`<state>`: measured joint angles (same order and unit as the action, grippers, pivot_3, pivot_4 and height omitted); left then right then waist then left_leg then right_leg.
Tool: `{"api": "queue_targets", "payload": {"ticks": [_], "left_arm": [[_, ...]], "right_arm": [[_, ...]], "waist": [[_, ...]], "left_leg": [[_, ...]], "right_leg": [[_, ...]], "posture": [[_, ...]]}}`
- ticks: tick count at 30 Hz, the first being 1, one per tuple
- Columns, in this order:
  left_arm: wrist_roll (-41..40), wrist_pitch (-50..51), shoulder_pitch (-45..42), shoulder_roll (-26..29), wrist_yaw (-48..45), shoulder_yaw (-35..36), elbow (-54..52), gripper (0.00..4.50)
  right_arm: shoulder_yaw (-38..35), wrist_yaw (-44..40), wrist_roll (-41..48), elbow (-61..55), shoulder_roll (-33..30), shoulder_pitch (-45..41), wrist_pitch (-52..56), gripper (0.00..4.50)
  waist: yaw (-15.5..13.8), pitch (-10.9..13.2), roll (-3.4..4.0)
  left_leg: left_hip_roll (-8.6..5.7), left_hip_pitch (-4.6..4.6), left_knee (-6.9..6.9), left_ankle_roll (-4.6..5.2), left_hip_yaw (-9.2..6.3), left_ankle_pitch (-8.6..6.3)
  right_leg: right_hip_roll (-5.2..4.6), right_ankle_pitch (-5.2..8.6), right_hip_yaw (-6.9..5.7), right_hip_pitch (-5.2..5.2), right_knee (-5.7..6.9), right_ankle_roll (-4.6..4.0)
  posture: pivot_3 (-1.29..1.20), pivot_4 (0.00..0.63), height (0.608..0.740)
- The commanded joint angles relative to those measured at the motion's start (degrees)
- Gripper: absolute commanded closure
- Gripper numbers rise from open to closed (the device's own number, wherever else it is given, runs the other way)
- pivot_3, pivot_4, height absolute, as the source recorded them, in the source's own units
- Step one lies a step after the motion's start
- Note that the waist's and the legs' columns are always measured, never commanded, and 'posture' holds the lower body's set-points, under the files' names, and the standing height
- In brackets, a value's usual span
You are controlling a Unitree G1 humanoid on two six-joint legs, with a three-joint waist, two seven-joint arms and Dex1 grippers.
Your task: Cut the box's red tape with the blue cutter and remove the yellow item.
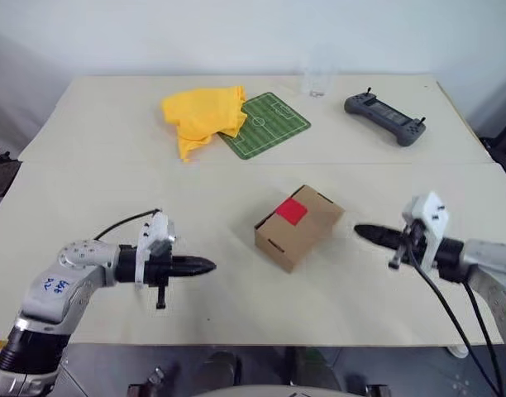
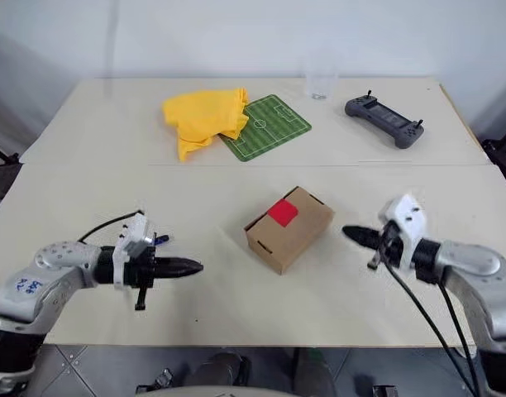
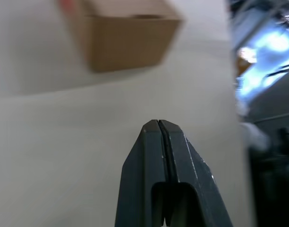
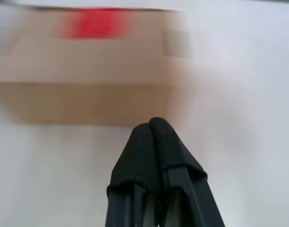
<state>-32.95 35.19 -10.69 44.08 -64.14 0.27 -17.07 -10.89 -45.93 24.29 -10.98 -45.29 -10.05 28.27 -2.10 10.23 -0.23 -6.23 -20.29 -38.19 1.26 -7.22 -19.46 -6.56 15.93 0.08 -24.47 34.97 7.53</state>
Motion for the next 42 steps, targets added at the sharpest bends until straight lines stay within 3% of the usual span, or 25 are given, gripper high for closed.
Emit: {"api": "queue_targets", "payload": {"ticks": [1,3,7,13,19,24,27,31,36,42], "left_arm": [[2.22,-0.23,-2.56,-6.64,6.44,-4.43,-0.08,4.49],[7.72,-2.74,-5.99,-13.74,13.54,-8.21,4.25,4.49],[11.11,-3.67,-10.57,-19.53,17.08,-10.68,8.75,4.49],[16.24,-7.19,-17.01,-22.33,22.10,-9.54,16.56,4.49],[20.96,-18.88,-25.00,-24.91,28.05,-4.71,28.45,4.49],[16.90,-18.20,-18.34,-18.67,21.59,-0.60,21.80,4.49],[8.15,-9.50,-9.63,-8.36,8.04,1.08,12.43,4.49],[2.89,-2.26,-5.81,-3.22,3.17,0.20,6.79,4.49],[10.49,-6.53,-9.16,-13.82,11.86,-7.35,11.20,4.49],[16.39,-9.25,-14.52,-21.74,17.45,-11.82,16.98,4.49]], "right_arm": [[4.28,4.15,-7.84,10.50,5.09,-6.74,-11.58,4.50],[7.09,3.38,-9.75,17.40,9.26,-11.60,-16.97,4.50],[8.82,-2.87,-7.42,19.74,12.01,-13.94,-18.08,4.50],[10.50,-16.39,1.55,6.50,5.90,-6.00,-7.70,4.50],[9.52,-17.22,11.65,-14.12,-0.08,6.27,6.78,4.50],[2.40,-9.30,16.30,-20.33,1.49,13.76,11.22,4.50],[-2.41,-4.52,9.45,-16.01,0.41,15.83,6.75,4.50],[-2.22,1.64,2.65,-8.99,2.50,10.87,1.58,4.50],[5.26,2.99,-4.68,4.52,8.92,-1.97,-8.13,4.50],[9.27,-3.60,-4.05,7.88,8.96,-5.65,-7.99,4.50]], "waist": [[0.27,-0.01,0.02],[0.59,-0.01,0.02],[0.86,-0.01,0.02],[0.53,-0.03,0.05],[0.23,0.00,0.00],[0.97,0.00,0.00],[1.02,0.01,-0.02],[0.16,0.02,0.00],[-0.14,-0.04,0.10],[0.52,-0.04,0.09]], "left_leg": [[0.01,0.04,0.04,-0.03,0.03,0.03],[0.01,0.09,0.05,-0.06,0.08,0.08],[0.11,-0.02,0.04,-0.12,0.19,0.16],[0.06,-0.09,0.02,-0.09,0.14,0.15],[0.10,-0.07,-0.06,-0.12,0.09,0.16],[0.11,-0.05,0.06,-0.08,0.13,0.04],[0.06,-0.06,0.06,-0.04,0.22,0.00],[-0.02,-0.05,-0.02,0.00,0.15,0.00],[-0.18,0.17,0.02,0.07,0.04,0.07],[-0.01,-0.03,0.01,-0.01,0.14,0.13]], "right_leg": [[0.02,-0.04,0.02,0.01,-0.01,0.00],[0.13,-0.06,0.01,0.00,0.05,0.01],[0.21,-0.08,-0.02,-0.22,0.13,0.01],[0.24,-0.08,-0.10,-0.24,0.01,0.00],[0.14,-0.10,-0.09,-0.21,0.08,0.04],[0.16,-0.10,0.05,-0.33,0.08,0.05],[0.20,-0.10,0.17,-0.55,0.11,0.04],[0.14,-0.10,0.24,-0.44,0.12,0.03],[0.21,-0.32,0.19,-0.05,-0.10,0.09],[0.29,-0.31,0.09,-0.39,0.02,0.07]], "posture": [[0.00,0.150,0.740],[0.00,0.150,0.740],[0.00,0.150,0.740],[0.00,0.150,0.740],[0.00,0.150,0.740],[0.00,0.150,0.740],[0.00,0.150,0.740],[0.00,0.150,0.740],[0.00,0.150,0.740],[0.00,0.150,0.740]]}}
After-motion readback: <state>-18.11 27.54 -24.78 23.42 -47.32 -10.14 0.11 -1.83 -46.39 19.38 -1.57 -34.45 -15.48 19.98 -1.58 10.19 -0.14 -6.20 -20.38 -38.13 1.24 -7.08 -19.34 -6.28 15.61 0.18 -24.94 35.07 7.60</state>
